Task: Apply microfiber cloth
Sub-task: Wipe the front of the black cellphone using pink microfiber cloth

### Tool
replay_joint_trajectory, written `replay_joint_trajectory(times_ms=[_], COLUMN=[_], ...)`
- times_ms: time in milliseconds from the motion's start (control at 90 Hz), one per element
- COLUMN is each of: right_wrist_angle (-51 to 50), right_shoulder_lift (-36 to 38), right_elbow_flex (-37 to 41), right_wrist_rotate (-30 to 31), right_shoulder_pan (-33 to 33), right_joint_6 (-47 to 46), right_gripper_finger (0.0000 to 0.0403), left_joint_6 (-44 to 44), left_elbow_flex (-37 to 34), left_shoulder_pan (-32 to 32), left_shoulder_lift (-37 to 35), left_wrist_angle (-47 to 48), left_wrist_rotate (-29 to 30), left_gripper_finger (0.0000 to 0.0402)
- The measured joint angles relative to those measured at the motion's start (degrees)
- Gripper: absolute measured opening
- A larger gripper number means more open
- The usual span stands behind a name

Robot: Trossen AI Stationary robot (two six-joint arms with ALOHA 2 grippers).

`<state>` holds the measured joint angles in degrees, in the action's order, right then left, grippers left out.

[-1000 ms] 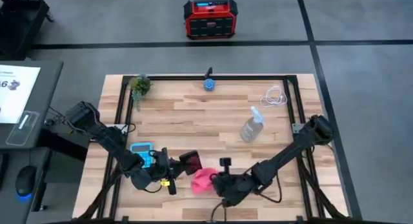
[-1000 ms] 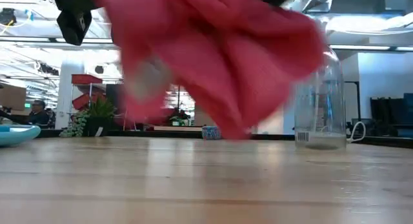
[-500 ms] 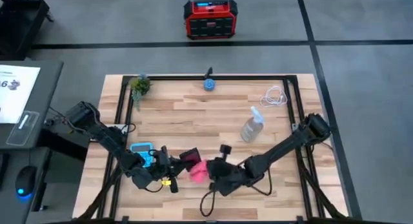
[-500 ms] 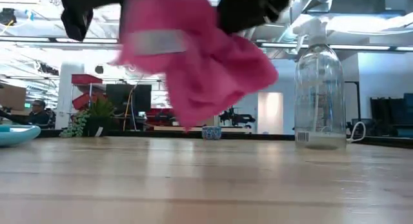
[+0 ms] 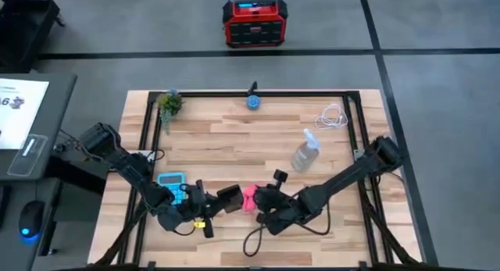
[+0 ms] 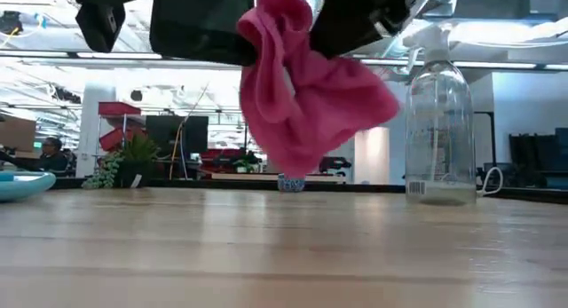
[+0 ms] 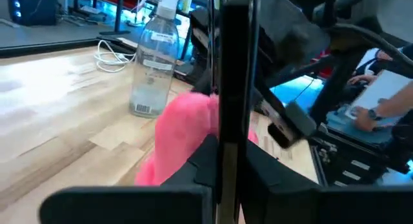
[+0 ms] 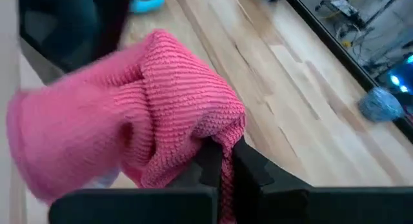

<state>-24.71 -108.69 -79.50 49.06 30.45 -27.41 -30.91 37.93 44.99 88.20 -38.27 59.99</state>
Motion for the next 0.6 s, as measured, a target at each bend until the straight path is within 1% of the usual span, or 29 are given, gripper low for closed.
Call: replay_joint_trajectory(times_ms=[144, 267, 344, 478, 600], right_wrist_angle=[-0.4, 0.7, 6.1, 18.4, 24.7], right_shoulder_lift=[0.8, 0.9, 0.9, 0.9, 0.7], right_elbow_flex=[-2.0, -5.8, -7.0, -7.1, -7.1], right_wrist_rotate=[0.6, 4.8, 6.5, 6.6, 7.3], right_shoulder_pan=[2.2, 4.3, 4.9, 3.8, 1.4], right_joint_6=[0.9, 4.6, 10.5, 24.6, 33.6], right_gripper_finger=[0.0, 0.0, 0.0, 0.0, 0.0], left_joint_6=[-0.3, -0.4, -0.4, -0.4, -0.4], left_elbow_flex=[0.0, 0.0, 0.0, 0.0, -0.1], left_shoulder_pan=[0.0, -0.1, 0.0, 0.0, 0.0], left_shoulder_lift=[0.0, 0.0, 0.0, 0.0, 0.0], left_wrist_angle=[0.4, 0.4, 0.4, 0.4, 0.4], left_wrist_rotate=[0.0, 0.1, 0.1, 0.1, 0.2], left_gripper_finger=[0.0013, 0.0013, 0.0013, 0.0013, 0.0013])
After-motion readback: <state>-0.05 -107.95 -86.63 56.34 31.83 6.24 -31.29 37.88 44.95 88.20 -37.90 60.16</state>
